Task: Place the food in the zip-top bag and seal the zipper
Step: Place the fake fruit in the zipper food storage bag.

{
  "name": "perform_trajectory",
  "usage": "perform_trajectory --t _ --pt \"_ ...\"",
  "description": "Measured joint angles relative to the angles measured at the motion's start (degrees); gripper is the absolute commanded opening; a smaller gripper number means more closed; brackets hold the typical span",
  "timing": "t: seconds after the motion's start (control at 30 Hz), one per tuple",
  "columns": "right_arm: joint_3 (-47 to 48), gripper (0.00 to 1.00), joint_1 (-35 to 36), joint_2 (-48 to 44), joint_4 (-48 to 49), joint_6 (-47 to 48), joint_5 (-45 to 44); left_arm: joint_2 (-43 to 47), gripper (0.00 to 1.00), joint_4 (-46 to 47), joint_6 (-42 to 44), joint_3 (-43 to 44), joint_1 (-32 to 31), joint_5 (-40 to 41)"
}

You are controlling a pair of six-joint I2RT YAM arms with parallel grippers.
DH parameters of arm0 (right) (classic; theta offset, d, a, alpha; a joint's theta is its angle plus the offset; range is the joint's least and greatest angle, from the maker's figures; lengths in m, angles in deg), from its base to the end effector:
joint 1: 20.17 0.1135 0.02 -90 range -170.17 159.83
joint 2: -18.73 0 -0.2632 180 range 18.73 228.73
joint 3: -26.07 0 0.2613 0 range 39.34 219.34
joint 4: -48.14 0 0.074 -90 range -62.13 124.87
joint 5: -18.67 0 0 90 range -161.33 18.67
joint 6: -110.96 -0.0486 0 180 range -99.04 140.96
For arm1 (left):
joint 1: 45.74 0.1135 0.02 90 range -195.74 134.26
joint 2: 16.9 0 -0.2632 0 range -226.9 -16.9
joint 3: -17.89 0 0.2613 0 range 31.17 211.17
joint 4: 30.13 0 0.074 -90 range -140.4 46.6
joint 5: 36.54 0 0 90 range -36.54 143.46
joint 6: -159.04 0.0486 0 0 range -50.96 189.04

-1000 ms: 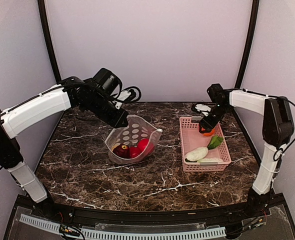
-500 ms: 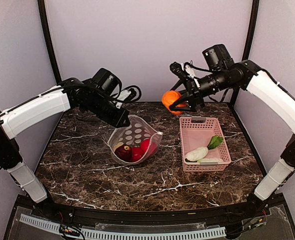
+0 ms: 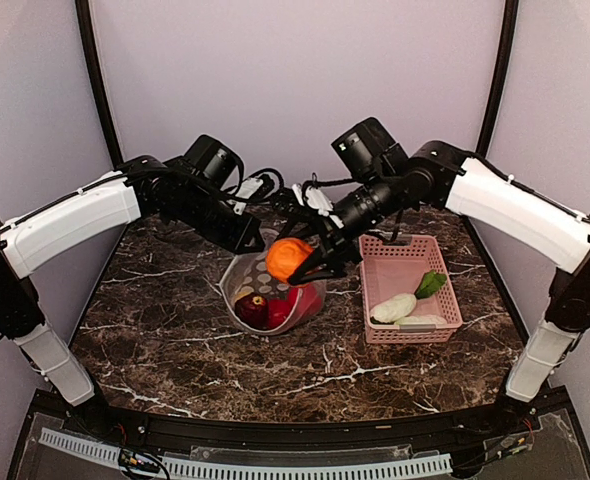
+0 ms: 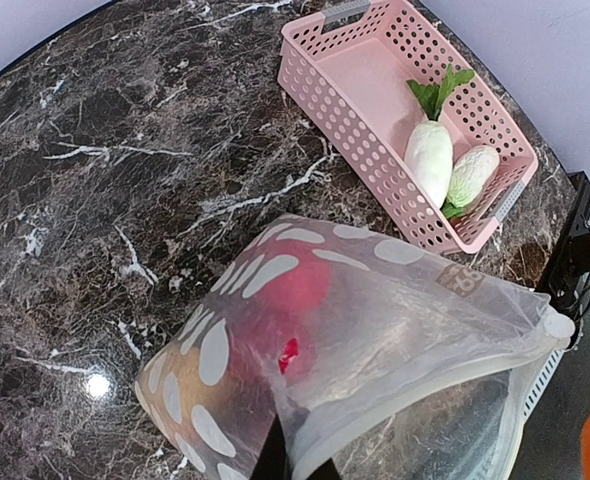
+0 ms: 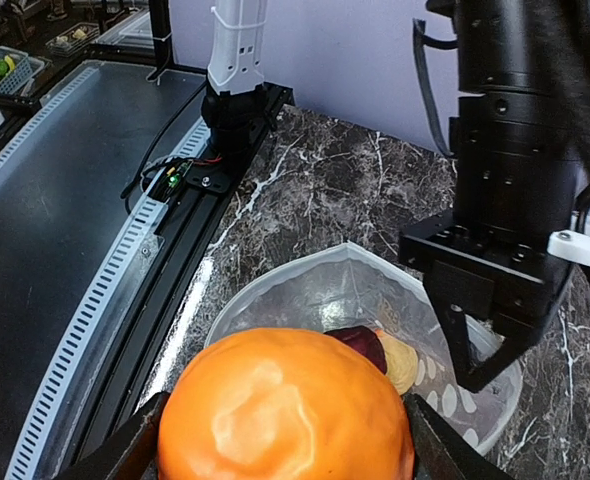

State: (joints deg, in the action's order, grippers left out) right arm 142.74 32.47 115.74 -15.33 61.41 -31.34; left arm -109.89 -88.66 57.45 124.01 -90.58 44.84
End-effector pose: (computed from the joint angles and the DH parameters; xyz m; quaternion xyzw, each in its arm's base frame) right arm 0.2048 0.3198 0.3856 -0.7197 0.4972 0.3519 0.3331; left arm 0.2600 -0.2688 0.3488 0.2913 0.8759 -0.2402 0.3006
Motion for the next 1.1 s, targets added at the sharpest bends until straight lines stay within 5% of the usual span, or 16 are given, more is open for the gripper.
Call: perform_trajectory --t 0.3,0.47,0.63,1.1 --pt "0.0 0.58 5.73 2.91 3.45 2.89 -11.04 0.0 0.01 0.66 -0.28 -0.02 0.33 -1.27" --pt "-1.27 0.75 7.41 4.48 7.54 3.91 -19.19 0.0 0.01 0.85 -0.28 -0.76 0.35 -1.44" --pt "-2.51 0.81 7.61 4.72 9.9 4.09 -25.31 0.0 0.01 1.03 -0.28 -1.42 0.37 -1.51" --pt "-1.77 0.84 7.58 4.66 6.69 4.04 -24.63 0.0 0.01 1.9 -0.26 -1.95 1.22 -1.92"
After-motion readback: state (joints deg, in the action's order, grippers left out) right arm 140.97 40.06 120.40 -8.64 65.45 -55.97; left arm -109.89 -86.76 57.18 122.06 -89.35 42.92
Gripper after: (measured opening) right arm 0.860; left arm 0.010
